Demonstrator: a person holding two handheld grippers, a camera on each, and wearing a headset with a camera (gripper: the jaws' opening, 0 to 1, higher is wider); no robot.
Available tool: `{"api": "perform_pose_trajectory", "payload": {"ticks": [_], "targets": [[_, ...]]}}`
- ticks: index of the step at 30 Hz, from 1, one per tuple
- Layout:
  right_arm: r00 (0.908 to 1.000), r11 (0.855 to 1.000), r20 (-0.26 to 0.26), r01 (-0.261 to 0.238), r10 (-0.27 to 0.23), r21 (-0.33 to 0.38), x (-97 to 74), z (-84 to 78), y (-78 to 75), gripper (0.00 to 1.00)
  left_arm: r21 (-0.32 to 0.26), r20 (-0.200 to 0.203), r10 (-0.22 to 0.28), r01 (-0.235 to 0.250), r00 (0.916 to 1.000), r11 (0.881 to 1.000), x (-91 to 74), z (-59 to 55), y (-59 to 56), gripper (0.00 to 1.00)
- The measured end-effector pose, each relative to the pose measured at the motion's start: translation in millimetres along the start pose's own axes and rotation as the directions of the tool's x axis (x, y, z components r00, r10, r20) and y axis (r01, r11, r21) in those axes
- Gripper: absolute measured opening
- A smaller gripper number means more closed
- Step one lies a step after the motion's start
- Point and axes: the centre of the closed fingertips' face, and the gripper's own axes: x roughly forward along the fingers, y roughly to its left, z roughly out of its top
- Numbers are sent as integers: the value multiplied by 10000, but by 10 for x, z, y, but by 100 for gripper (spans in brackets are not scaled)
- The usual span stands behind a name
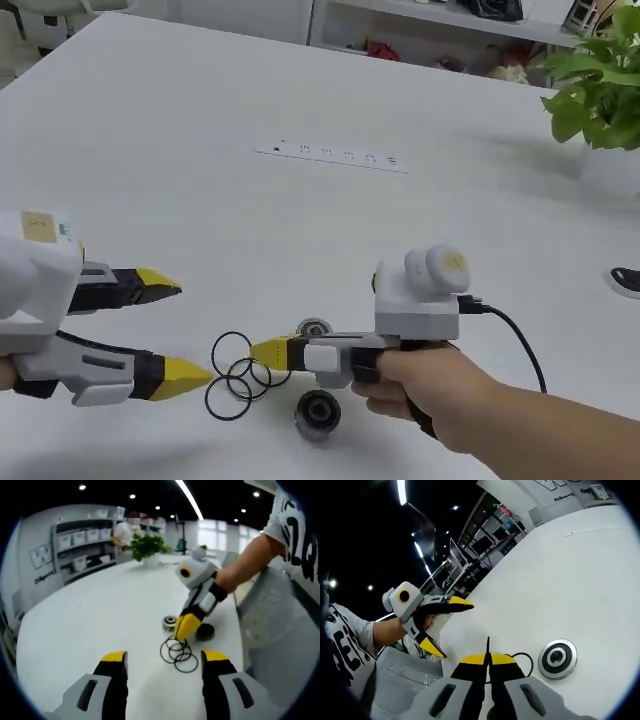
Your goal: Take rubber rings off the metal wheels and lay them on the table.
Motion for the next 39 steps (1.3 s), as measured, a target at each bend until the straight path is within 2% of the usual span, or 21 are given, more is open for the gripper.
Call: {"api": "perform_pose_trajectory", "payload": {"ticks": [11, 26, 39], "targets": [[9991, 9992, -144, 397, -396, 28, 5, -27, -89, 0, -83, 13, 79, -79, 10000, 9999, -14, -19, 20, 60], [9954, 9946, -213, 929, -939, -459, -41, -28, -187, 4, -199, -56, 61, -62, 10000, 9998, -11, -63, 2, 58], [9954, 9910, 62, 962, -960, -931, -149, 104, -85, 12, -231, -41, 138, -139, 9999, 9996, -47, -27, -5, 59]]}}
